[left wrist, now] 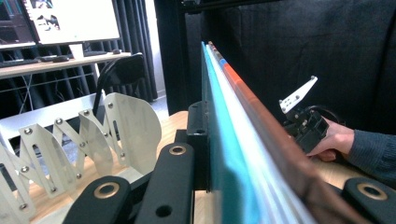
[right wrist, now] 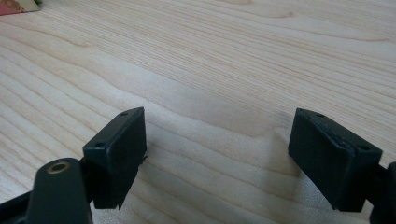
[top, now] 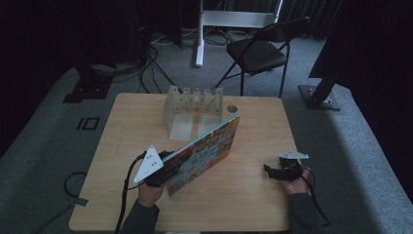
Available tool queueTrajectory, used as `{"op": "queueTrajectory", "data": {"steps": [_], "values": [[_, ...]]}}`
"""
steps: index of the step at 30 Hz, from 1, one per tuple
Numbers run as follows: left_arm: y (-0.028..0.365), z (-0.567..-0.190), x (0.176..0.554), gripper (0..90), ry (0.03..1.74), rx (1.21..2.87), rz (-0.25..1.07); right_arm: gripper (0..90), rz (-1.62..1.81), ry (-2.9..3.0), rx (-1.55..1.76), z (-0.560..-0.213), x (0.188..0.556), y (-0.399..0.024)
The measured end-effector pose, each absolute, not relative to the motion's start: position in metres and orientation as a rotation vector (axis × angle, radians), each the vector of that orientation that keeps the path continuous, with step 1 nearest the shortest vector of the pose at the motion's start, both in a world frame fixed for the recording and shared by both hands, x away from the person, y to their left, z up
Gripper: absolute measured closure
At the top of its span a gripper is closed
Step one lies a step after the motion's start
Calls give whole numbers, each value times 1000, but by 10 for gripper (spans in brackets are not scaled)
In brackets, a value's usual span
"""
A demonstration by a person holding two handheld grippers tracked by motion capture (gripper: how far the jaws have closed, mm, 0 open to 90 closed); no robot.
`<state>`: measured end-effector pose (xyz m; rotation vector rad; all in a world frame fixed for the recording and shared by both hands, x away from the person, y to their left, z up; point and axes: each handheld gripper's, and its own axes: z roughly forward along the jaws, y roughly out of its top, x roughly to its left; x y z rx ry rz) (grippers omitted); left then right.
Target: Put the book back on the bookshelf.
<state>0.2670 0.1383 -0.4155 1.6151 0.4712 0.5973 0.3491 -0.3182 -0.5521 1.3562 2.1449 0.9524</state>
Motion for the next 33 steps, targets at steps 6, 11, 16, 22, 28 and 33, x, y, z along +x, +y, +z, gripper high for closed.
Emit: {"op": "queueTrajectory", "data": {"steps": [6, 11, 16, 22, 28, 33], "values": [[140, -416, 265, 805, 482, 1610, 608, 189, 952, 2145, 1357, -552, 349, -318], [143, -416, 264, 804, 494, 1608, 612, 189, 952, 2145, 1357, -552, 349, -318], [145, -416, 263, 805, 500, 1607, 621, 189, 952, 2145, 1357, -552, 349, -318], [147, -416, 261, 804, 520, 1602, 631, 189, 952, 2145, 1357, -552, 349, -318], [151, -415, 260, 806, 537, 1596, 627, 189, 952, 2145, 1357, -552, 349, -318], [153, -415, 261, 806, 553, 1589, 624, 189, 952, 2145, 1357, -552, 349, -318]]}}
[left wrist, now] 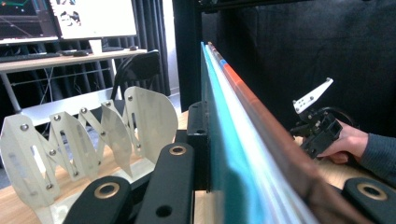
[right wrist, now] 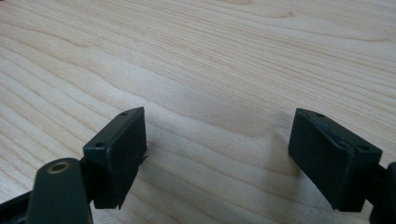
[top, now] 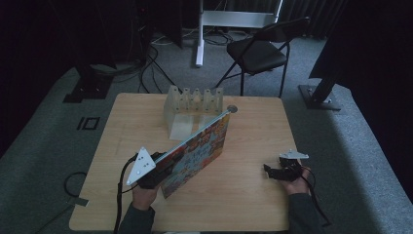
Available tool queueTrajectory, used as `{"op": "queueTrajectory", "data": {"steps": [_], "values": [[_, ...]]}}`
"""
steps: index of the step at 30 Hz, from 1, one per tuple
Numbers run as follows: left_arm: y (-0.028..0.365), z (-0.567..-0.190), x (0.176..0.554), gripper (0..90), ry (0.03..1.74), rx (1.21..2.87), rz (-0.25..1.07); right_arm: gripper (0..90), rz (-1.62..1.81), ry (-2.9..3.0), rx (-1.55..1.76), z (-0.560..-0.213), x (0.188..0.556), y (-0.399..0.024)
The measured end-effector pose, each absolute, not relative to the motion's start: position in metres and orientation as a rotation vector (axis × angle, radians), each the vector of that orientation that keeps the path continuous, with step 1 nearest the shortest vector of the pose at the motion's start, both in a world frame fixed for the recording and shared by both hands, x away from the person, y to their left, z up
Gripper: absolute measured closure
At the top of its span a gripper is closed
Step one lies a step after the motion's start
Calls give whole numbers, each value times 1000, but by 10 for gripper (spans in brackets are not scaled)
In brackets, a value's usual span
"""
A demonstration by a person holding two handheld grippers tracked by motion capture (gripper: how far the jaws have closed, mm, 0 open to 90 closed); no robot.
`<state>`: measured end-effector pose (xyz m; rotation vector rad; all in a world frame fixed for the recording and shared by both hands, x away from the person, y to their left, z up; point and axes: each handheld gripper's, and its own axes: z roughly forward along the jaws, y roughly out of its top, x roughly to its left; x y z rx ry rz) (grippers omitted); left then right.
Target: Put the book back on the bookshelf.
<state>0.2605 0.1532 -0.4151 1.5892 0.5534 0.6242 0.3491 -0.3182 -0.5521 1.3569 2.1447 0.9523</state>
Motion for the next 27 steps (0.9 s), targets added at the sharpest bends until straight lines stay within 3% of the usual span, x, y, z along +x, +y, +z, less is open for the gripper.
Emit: {"op": "queueTrajectory", "data": {"steps": [27], "values": [[166, -410, 260, 805, 615, 1581, 661, 189, 953, 2145, 1358, -552, 349, -318]]}}
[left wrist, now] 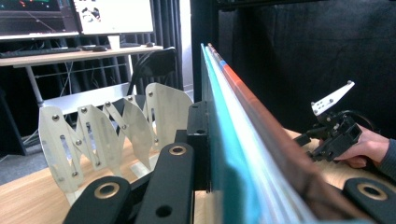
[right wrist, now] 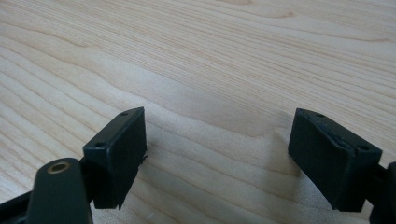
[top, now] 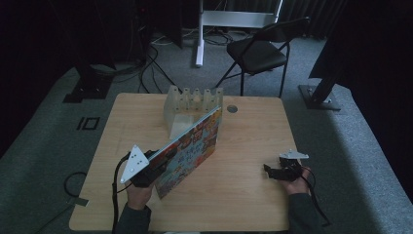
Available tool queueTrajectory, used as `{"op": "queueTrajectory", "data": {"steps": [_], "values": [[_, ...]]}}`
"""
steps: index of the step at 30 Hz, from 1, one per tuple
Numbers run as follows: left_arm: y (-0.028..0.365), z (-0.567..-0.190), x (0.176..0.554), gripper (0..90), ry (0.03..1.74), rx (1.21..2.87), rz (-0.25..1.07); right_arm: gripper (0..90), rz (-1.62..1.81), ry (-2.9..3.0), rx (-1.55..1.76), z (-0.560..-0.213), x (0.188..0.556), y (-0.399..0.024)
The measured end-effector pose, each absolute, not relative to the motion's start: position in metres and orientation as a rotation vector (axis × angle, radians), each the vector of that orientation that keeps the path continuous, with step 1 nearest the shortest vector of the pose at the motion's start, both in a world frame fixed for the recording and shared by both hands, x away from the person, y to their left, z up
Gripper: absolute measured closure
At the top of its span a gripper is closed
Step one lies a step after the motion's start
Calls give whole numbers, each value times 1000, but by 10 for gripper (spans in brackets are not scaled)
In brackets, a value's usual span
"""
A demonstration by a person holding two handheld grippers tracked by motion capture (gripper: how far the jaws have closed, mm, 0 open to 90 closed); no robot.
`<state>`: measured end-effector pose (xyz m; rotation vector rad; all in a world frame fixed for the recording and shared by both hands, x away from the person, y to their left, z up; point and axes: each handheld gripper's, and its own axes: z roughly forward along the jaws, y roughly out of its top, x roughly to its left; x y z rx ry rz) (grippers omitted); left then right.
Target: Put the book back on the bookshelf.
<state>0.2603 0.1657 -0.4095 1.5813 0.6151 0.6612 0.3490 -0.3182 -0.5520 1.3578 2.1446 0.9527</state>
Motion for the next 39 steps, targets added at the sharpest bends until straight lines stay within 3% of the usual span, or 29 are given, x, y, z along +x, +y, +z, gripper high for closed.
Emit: {"op": "queueTrajectory", "data": {"steps": [39], "values": [[179, -401, 261, 806, 710, 1551, 724, 189, 953, 2145, 1357, -552, 349, -318]]}}
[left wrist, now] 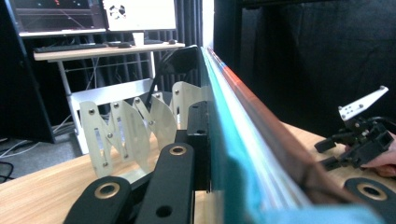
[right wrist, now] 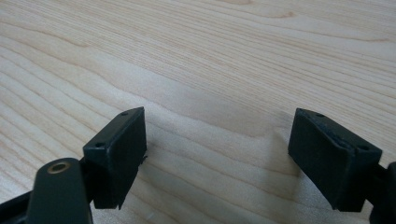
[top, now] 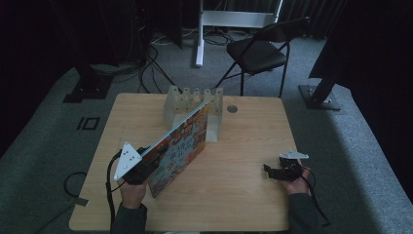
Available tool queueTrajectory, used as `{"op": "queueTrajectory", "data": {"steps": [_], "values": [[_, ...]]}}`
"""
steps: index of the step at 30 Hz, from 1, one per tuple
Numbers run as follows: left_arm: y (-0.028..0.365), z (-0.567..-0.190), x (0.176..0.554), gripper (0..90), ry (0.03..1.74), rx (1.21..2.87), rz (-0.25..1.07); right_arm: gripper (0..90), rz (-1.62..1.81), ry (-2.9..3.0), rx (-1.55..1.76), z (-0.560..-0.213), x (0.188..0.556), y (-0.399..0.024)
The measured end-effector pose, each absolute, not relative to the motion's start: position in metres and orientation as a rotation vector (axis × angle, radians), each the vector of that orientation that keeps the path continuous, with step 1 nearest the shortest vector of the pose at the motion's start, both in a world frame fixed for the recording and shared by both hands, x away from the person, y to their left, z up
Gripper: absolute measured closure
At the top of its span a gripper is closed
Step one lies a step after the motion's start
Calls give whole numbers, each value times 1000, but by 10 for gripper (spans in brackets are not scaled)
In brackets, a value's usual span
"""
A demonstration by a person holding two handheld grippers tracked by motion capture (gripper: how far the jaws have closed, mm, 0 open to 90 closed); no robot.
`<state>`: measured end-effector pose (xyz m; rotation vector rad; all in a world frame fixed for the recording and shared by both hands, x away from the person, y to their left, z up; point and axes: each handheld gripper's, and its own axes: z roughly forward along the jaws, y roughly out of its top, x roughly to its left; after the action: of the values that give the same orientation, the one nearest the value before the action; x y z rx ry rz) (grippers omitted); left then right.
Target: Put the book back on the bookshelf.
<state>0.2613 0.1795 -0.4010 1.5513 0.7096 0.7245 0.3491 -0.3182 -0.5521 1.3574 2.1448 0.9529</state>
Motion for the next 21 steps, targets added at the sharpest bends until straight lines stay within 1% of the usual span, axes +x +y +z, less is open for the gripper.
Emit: {"op": "queueTrajectory", "data": {"steps": [21], "values": [[190, -395, 262, 806, 767, 1504, 787, 189, 953, 2145, 1358, -552, 349, -318]]}}
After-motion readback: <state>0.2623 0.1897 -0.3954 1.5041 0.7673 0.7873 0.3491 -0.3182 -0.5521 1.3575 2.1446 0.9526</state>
